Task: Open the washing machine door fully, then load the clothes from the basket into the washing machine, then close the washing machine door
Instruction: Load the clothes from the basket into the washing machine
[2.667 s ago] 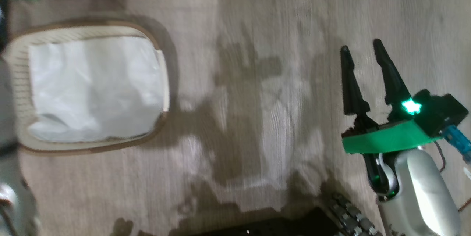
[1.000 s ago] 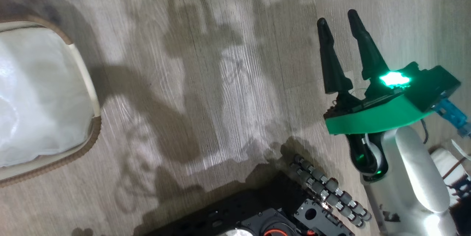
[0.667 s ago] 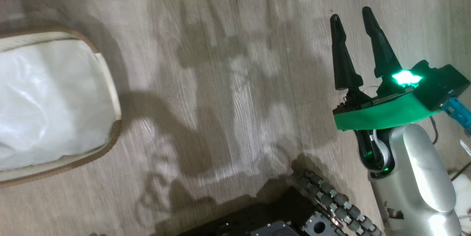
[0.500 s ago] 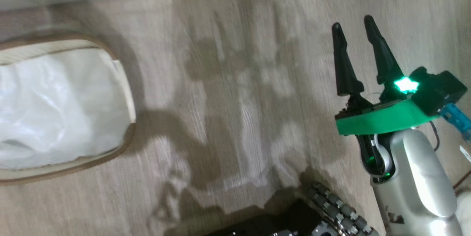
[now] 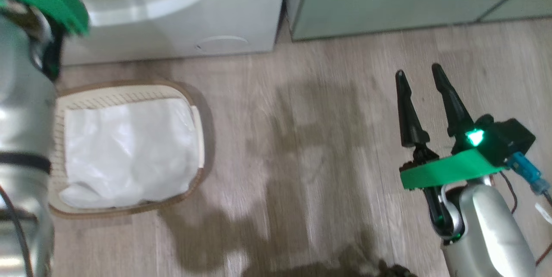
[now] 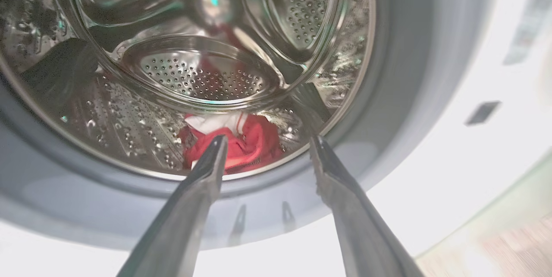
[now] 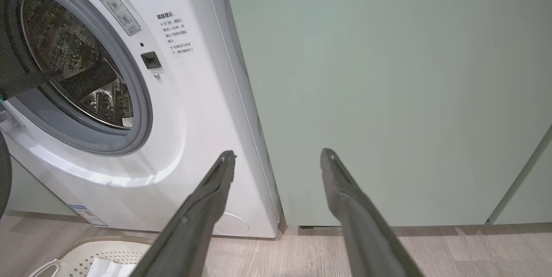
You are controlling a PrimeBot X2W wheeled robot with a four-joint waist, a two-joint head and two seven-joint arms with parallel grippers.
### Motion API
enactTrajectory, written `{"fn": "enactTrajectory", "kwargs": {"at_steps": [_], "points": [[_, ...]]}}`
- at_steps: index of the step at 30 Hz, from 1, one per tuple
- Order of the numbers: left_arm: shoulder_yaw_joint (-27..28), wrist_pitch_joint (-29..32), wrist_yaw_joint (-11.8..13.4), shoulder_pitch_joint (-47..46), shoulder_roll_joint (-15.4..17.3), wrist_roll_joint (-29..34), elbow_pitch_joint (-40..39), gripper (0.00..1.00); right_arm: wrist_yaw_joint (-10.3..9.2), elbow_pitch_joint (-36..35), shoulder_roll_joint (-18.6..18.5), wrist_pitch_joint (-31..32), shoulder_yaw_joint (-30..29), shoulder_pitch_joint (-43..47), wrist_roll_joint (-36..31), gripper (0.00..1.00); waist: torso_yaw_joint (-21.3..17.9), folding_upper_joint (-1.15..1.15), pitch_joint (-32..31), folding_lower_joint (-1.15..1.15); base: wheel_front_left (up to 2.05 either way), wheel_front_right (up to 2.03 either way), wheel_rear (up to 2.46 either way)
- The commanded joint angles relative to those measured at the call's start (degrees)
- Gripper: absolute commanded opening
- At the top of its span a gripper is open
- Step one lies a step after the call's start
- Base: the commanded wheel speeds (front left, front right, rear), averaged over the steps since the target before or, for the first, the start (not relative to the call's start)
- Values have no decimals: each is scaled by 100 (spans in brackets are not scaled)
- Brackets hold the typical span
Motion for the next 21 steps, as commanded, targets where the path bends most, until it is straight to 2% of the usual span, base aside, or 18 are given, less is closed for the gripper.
{"fn": "enactTrajectory", "kwargs": {"at_steps": [1,9,14,21], "points": [[62,-55,-5,47,270,-81,-331,100,0,-146,-9,-53,83,73,-65,100,268,0,-391,0,0,0,0],[31,-55,0,1578,265,-391,-1697,100,0,-104,-9,-53,-108,426,-186,100,655,0,-955,0,0,0,0],[207,-55,157,2564,145,-377,-2602,100,0,-92,-9,-53,-140,555,-197,100,781,0,-1263,0,0,0,0],[310,-55,408,3690,-99,-281,-3566,100,0,-111,-9,-53,-124,640,-153,100,761,0,-1544,0,0,0,0]]}}
